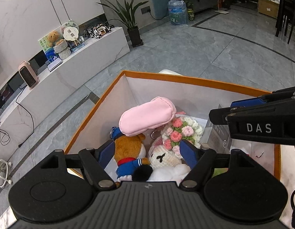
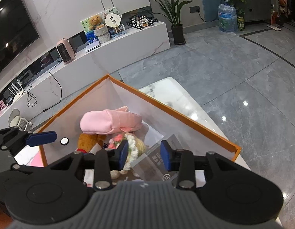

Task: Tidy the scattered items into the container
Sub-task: 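Open both tools to drop the plush and bottle into the box, then move both tools back from the box over the remaining table items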

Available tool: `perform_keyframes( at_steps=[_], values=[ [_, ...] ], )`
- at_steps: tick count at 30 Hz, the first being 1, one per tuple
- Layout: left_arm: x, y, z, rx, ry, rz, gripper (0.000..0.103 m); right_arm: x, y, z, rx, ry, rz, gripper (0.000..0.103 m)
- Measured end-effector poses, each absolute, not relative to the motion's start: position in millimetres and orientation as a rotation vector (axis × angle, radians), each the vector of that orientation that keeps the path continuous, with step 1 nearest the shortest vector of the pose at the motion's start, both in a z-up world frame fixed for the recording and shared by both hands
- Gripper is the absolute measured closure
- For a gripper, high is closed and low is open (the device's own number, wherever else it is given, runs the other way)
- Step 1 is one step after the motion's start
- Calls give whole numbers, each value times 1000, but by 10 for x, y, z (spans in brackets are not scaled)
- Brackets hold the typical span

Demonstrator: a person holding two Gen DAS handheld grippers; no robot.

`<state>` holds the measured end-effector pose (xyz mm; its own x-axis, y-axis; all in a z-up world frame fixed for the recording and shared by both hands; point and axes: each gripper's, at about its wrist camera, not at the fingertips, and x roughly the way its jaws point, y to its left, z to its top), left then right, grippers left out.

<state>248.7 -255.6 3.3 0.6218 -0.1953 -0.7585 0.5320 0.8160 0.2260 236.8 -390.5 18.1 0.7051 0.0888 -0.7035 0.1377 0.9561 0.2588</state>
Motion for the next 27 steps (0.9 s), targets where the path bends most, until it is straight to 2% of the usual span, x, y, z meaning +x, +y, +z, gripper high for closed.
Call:
perform_keyframes(
  at_steps=[9, 20, 27],
  values=[
    [2406, -2417, 171, 454, 773, -425, 15, 2323, -3749, 289, 292, 757, -2, 58],
    [2330, -2167, 323, 446, 758, -385, 15, 2249, -3569, 424, 284, 712, 29, 48],
    [2285, -2042, 403, 440, 746, -368, 15, 2206, -3422, 493, 273, 702, 48, 46]
  ],
)
